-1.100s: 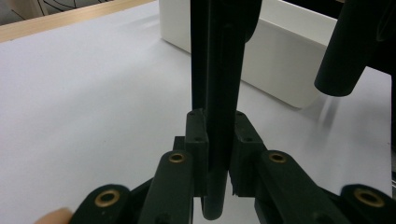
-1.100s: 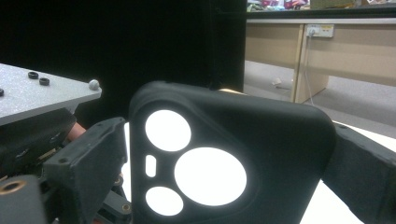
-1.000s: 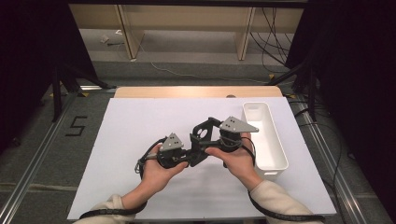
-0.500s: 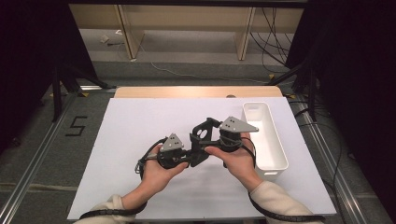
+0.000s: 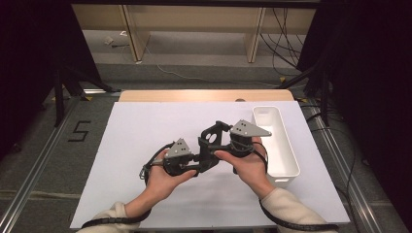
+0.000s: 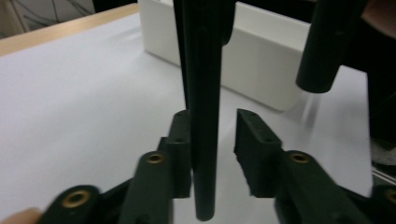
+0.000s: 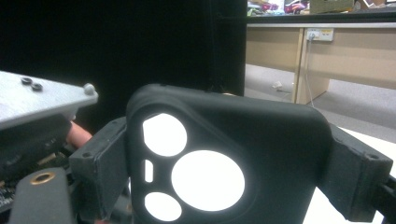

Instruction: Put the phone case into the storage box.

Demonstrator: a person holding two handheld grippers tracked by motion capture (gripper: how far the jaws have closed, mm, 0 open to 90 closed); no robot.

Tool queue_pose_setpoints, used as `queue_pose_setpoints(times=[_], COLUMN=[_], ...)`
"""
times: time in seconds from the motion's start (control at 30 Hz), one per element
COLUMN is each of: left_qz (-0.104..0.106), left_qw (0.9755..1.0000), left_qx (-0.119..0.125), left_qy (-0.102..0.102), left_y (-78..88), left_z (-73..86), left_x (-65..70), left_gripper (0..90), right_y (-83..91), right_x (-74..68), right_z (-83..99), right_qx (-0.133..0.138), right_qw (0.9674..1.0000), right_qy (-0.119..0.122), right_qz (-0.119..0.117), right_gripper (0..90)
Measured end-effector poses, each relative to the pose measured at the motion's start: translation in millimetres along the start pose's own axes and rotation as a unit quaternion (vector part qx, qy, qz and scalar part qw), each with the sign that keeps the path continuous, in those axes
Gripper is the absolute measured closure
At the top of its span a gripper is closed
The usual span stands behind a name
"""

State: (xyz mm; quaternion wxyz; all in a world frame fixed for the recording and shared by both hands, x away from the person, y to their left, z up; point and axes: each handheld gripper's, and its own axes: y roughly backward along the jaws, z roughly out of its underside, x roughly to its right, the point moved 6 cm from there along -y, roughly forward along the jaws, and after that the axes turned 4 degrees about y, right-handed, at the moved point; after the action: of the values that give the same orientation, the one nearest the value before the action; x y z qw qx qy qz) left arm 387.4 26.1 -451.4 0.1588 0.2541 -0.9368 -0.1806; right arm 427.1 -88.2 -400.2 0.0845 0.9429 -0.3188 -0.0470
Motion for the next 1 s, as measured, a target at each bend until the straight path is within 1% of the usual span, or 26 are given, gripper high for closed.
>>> queue_pose_setpoints(times=[0.03,0.07,0.13,0.17,0.2,0.27,0.33,0.4,0.53,0.57,0.6,0.67,0.73,0.83,0.93,1.0], left_qz=[-0.007,-0.011,-0.016,-0.017,-0.017,-0.011,-0.019,-0.023,-0.029,-0.025,-0.023,-0.026,-0.026,-0.025,-0.028,-0.031], left_qw=[0.9999,0.9998,0.9997,0.9996,0.9997,0.9998,0.9996,0.9994,0.999,0.9992,0.9993,0.9992,0.9993,0.9992,0.9991,0.999], left_qx=[0.003,0.003,-0.004,-0.002,0.0,-0.002,-0.001,0.001,0.001,0.0,0.001,0.001,0.0,0.0,0.002,0.003], left_qy=[-0.009,-0.014,-0.019,-0.021,-0.02,-0.015,-0.02,-0.024,-0.033,-0.033,-0.028,-0.029,-0.028,-0.032,-0.033,-0.031], left_y=[1.7,3.6,7.9,9.0,10.7,12.8,14.7,16.5,22.1,23.5,24.5,25.7,26.3,28.0,31.5,34.0], left_z=[-1.4,-2.3,-1.7,-1.6,-1.4,-1.7,-2.4,-2.5,-0.9,-0.3,0.0,0.2,0.8,2.0,2.9,3.8], left_x=[0.0,0.1,0.2,-0.1,-0.1,0.4,0.3,0.1,-1.0,-1.3,-1.5,-3.2,-3.0,-1.9,-2.4,-4.0], left_gripper=[45.1,36.5,18.8,14.5,12.9,1.9,0.0,0.0,0.0,0.0,0.0,0.0,0.0,0.0,0.0,0.0], right_y=[0.4,0.8,1.6,2.2,2.4,3.1,3.4,3.6,3.9,4.0,4.2,4.8,5.9,8.0,8.9,9.2], right_x=[0.2,0.5,1.5,2.0,2.2,2.9,3.4,3.6,3.5,3.7,4.3,5.6,7.3,9.4,10.5,11.3], right_z=[-0.6,-1.2,-2.1,-3.0,-3.3,-4.3,-4.7,-4.9,-5.7,-6.0,-6.1,-6.7,-7.9,-10.2,-11.7,-11.7], right_qx=[0.001,0.002,0.004,0.006,0.007,0.009,0.009,0.009,0.013,0.013,0.012,0.013,0.016,0.019,0.023,0.02], right_qw=[1.0,1.0,1.0,1.0,1.0,0.9999,0.9999,0.9999,0.9999,0.9999,0.9999,0.9999,0.9999,0.9998,0.9997,0.9998], right_qy=[0.0,0.0,0.001,0.003,0.004,0.006,0.006,0.004,0.004,0.004,0.004,0.003,0.002,0.001,-0.002,-0.004], right_qz=[0.0,0.001,0.001,0.001,0.002,0.001,0.001,0.002,-0.002,-0.003,-0.003,-0.003,0.0,0.003,0.0,0.001], right_gripper=[15.0,15.1,15.1,15.1,15.1,15.2,15.2,15.2,15.3,15.2,15.2,15.2,15.3,15.3,15.3,15.3])
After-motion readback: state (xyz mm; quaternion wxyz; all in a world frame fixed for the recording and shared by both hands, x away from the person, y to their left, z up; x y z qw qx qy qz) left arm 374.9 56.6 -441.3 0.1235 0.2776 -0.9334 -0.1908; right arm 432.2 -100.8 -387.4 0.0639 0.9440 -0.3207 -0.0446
